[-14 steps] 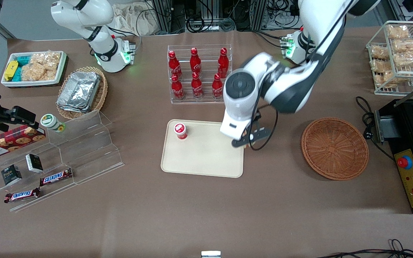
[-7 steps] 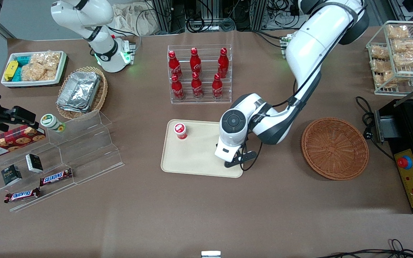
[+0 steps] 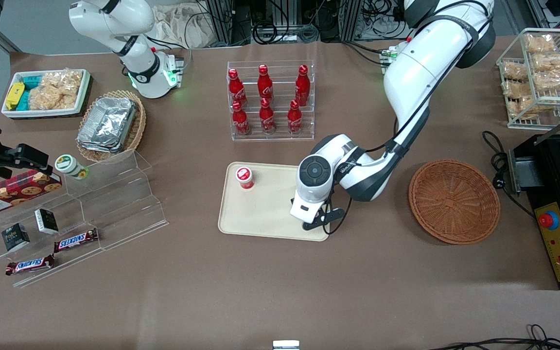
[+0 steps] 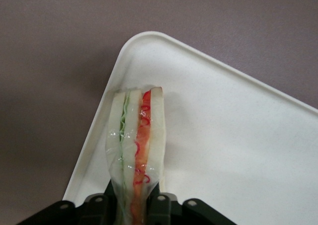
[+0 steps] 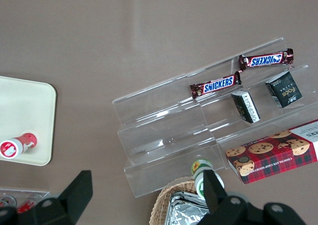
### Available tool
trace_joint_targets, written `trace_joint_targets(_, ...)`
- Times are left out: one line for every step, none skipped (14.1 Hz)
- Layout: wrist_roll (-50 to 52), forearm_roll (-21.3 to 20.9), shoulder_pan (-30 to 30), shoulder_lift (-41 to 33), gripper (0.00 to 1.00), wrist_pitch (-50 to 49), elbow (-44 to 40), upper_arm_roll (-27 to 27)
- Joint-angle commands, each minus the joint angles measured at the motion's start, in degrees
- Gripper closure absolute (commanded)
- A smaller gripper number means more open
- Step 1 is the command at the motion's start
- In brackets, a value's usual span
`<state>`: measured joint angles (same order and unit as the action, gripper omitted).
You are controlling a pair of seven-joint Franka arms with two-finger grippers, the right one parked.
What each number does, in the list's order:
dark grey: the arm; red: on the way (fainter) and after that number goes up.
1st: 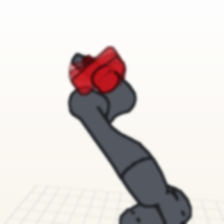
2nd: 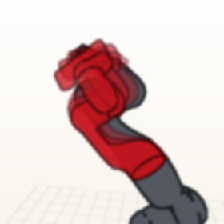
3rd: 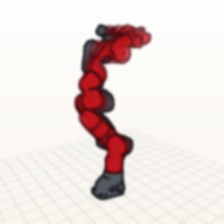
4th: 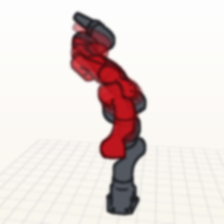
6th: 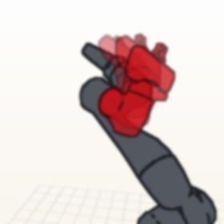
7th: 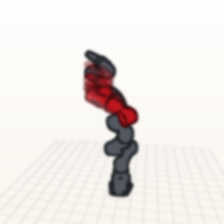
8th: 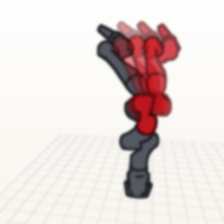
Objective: Place sandwich from basket to tray
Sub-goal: 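Lower the sandwich onto the tray and open the left gripper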
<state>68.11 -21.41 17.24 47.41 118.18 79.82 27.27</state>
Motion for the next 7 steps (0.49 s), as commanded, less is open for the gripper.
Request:
trace_joint_targets(2.63,-1.01,0.08,-1.79,0.00,-0.93,-1.59,0.06)
trace_joint_targets(3.94,-0.83,-0.27,-4.06,0.00,-1.11,-1.42,0.06)
trace_joint_targets(4.39,-0.39,-0.97,-6.08,0.00,-1.63,-1.33,-0.02)
trace_joint_targets(4.48,-0.22,-2.03,-8.54,0.00,-2.85,-1.24,0.06)
trace_joint_targets(4.40,-0.21,-2.82,-10.83,0.00,-4.69,-1.24,0.06)
trace_joint_targets(4.40,-0.13,-3.70,-13.46,0.00,-6.63,-1.16,0.06)
trace_joint_targets(4.31,0.66,-4.49,-15.75,0.00,-8.47,-1.16,0.15)
